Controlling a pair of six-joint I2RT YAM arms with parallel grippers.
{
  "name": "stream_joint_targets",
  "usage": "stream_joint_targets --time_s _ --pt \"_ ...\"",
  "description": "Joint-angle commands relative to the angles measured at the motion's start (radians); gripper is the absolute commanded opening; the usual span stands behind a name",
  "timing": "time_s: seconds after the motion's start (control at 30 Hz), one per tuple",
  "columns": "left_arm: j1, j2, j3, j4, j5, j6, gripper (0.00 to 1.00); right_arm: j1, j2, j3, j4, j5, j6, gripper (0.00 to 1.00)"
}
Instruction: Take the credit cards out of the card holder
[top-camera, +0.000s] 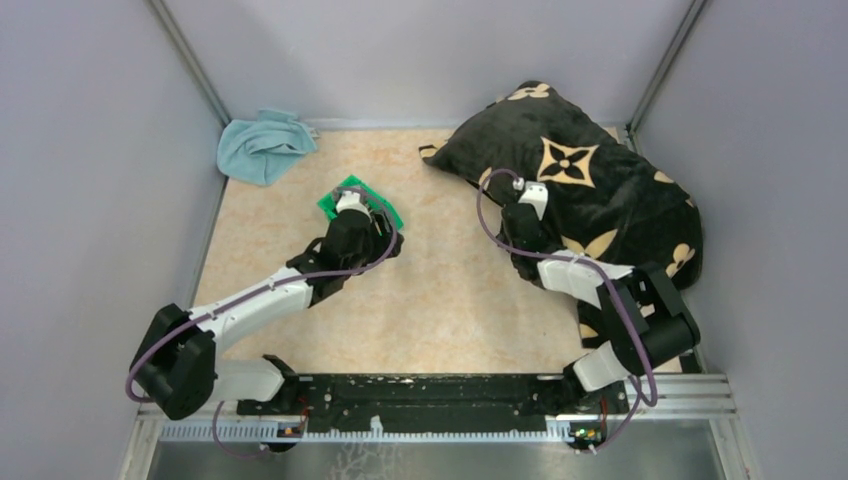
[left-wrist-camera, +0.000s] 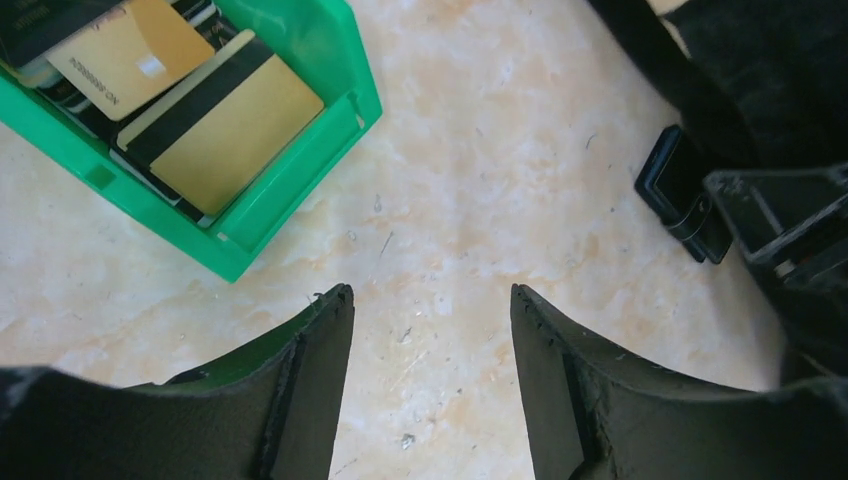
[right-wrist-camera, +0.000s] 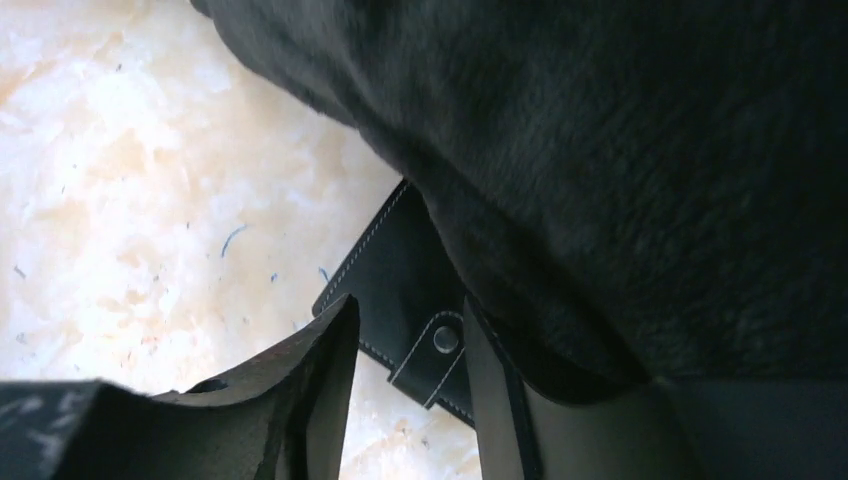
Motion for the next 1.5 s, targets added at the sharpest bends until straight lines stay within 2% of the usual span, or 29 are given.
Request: stream_joint_targets --time_s 0.0,0.2,0.33,0.47,0.7,0.87,0.9,1.1,1.33,1.47 --pt "-0.001 0.001 -0.045 0.020 0.032 0.025 0.66 0.007 0.040 0.095 -0.059 0.089 -0.001 0.45" --pt "-0.001 0.040 -0.096 0.059 0.030 0.009 0.67 0.007 0.126 0.177 -0.170 0.122 0.015 0.42" --pt "-0.001 0.072 -0.120 0.108 0.008 0.033 0.66 0.007 0.162 0.202 -0.224 0.117 0.039 0.46" --pt "-0.001 0.118 -0.128 0.151 -0.001 0.058 0.65 0.006 0.173 0.211 -0.263 0.077 0.087 0.40" --pt "-0.001 0.155 -0.168 0.249 0.033 0.071 0.64 0.009 0.223 0.199 -0.267 -0.036 0.116 0.20" --pt "-0.001 0.178 -0.202 0.321 0.021 0.095 0.63 0.017 0.205 0.146 -0.231 -0.137 0.119 0.00" --pt "-0.001 0.185 -0.204 0.335 0.022 0.102 0.63 0.023 0.199 0.134 -0.225 -0.159 0.119 0.00" --pt "-0.001 0.197 -0.186 0.324 0.050 0.104 0.62 0.135 0.151 0.096 -0.227 -0.173 0.132 0.00" --pt "-0.001 0.168 -0.205 0.359 0.090 0.123 0.63 0.358 0.123 0.108 -0.253 -0.171 0.145 0.00" --pt "-0.001 0.144 -0.228 0.390 0.094 0.160 0.67 0.465 0.009 0.034 -0.263 -0.079 0.170 0.00"
